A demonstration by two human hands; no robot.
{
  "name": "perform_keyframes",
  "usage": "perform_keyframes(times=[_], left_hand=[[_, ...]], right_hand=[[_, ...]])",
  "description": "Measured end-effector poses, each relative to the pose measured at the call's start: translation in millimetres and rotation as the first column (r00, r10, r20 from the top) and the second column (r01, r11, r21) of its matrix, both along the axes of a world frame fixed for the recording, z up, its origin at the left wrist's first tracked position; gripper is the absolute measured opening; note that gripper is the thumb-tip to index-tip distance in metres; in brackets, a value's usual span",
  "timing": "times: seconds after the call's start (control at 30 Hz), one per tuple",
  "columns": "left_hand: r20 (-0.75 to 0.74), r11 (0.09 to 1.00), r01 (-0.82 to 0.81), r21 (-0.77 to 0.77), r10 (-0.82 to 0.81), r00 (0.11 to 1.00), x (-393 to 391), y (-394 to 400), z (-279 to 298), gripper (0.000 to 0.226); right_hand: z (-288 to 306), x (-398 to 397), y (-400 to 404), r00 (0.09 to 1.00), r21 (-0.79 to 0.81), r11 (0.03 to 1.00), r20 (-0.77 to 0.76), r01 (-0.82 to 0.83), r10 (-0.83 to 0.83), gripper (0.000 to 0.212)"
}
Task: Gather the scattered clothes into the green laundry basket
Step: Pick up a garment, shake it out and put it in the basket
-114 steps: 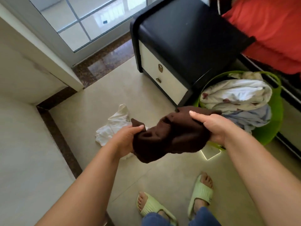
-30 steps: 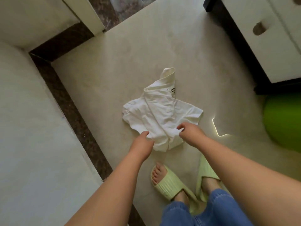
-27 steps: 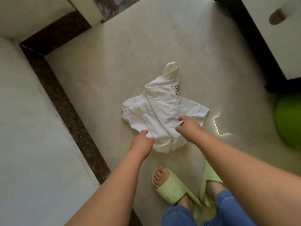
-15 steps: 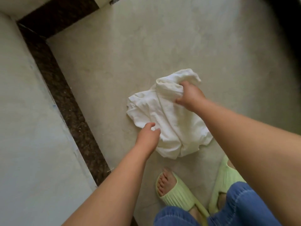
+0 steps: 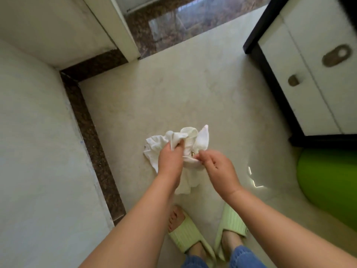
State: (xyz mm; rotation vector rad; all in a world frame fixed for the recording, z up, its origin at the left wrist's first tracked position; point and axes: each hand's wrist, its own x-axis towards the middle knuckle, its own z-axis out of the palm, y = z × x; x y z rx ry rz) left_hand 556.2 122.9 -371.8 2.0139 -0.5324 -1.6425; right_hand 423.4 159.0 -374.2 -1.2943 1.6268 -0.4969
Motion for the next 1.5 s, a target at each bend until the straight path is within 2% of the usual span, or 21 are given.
perform_keyframes(times=[0.07,0.1,0.2,0.3,0.37,0.4,0.43,0.5,0.57,0.63,0.7,0.77,0.87,1.0,1.1,1.17,1.23,1.3,1.37,1.43,1.5], left_hand=[[-0.058,0.996,0.087,-0.011,-0.087,0.994,5,-2,28,0.019],[-0.084,0.989,0.145,-0.033,-0.148,0.985,9,-3,49,0.02],[-0.156,0.951,0.295,-0.091,-0.307,0.939,20,-3,104,0.019],[-0.227,0.944,0.293,-0.148,-0.321,0.919,31,-3,159,0.016],[-0.261,0.958,0.212,-0.191,-0.258,0.93,38,-5,189,0.024],[-0.265,0.964,0.142,-0.223,-0.2,0.943,44,-6,207,0.031],[-0.28,0.968,0.083,-0.237,-0.15,0.948,50,-12,213,0.036],[-0.233,0.956,0.04,-0.292,-0.112,0.966,69,-13,244,0.048],[-0.04,0.93,0.179,-0.32,-0.202,0.979,85,-9,273,0.049],[0.186,0.898,0.334,-0.287,-0.289,0.939,91,0,299,0.043],[0.323,0.87,0.412,-0.271,-0.321,0.89,92,13,318,0.038],[0.439,0.845,0.471,-0.253,-0.333,0.834,90,24,332,0.032],[0.539,0.856,0.45,-0.256,-0.26,0.801,90,58,349,0.031],[0.613,0.857,0.412,-0.311,-0.151,0.776,82,102,362,0.033],[0.697,0.858,0.412,-0.305,-0.094,0.711,67,129,366,0.035],[0.712,0.872,0.382,-0.306,-0.057,0.7,54,144,370,0.032],[0.74,0.883,0.353,-0.309,-0.01,0.673,45,152,373,0.027],[0.774,0.9,0.305,-0.312,0.055,0.63,33,161,377,0.027],[0.744,0.912,0.201,-0.357,0.148,0.652,18,167,380,0.029],[0.552,0.892,0.019,-0.451,0.263,0.791,-1,171,382,0.023],[0.26,0.854,-0.226,-0.469,0.378,0.889,-15,173,384,0.021]], right_hand=[[9,-13,-16,0.98,-0.036,0.99,-0.144,0.134,-0.138,0.022],[21,-18,-29,0.972,-0.01,0.995,-0.215,0.1,-0.099,0.043],[49,-22,-63,0.89,0.032,0.944,-0.326,-0.328,0.32,0.08],[93,-2,-93,0.677,0.04,0.73,-0.343,-0.683,0.651,0.057],[115,11,-99,0.556,0.137,0.623,-0.336,-0.77,0.76,0.04],[133,14,-100,0.602,0.143,0.653,-0.28,-0.744,0.748,0.027],[137,13,-102,0.739,0.135,0.759,-0.172,-0.637,0.651,0.013],[168,6,-107,0.94,0.1,0.935,0.02,-0.342,0.341,0.016],[204,-8,-111,0.944,0.149,0.988,0.329,-0.047,-0.005,0.009],[239,-21,-112,0.872,0.182,0.983,0.486,-0.025,-0.068,0.017],[272,-35,-106,0.915,0.086,0.975,0.37,-0.204,0.159,0.013],[297,-45,-101,0.889,-0.001,0.893,0.096,-0.45,0.448,0.02],[322,-59,-74,0.682,0.075,0.728,-0.294,-0.681,0.669,0.035],[327,-73,-39,0.459,0.165,0.722,-0.673,-0.671,0.58,0.027],[337,-78,-16,0.476,0.072,0.788,-0.762,-0.611,0.439,0.025],[346,-79,-2,0.578,0.052,0.84,-0.702,-0.541,0.416,0.027],[359,-74,9,0.77,0.061,0.929,-0.541,-0.366,0.338,0.022],[375,-72,22,0.974,0.179,0.983,-0.219,-0.023,0.062,0.015],[386,-73,27,0.943,0.35,0.918,0.196,0.188,-0.268,0.007],[386,-81,34,0.855,0.29,0.947,0.447,0.139,-0.262,0.029],[389,-86,45,0.832,0.166,0.986,0.547,0.002,-0.094,0.035]])
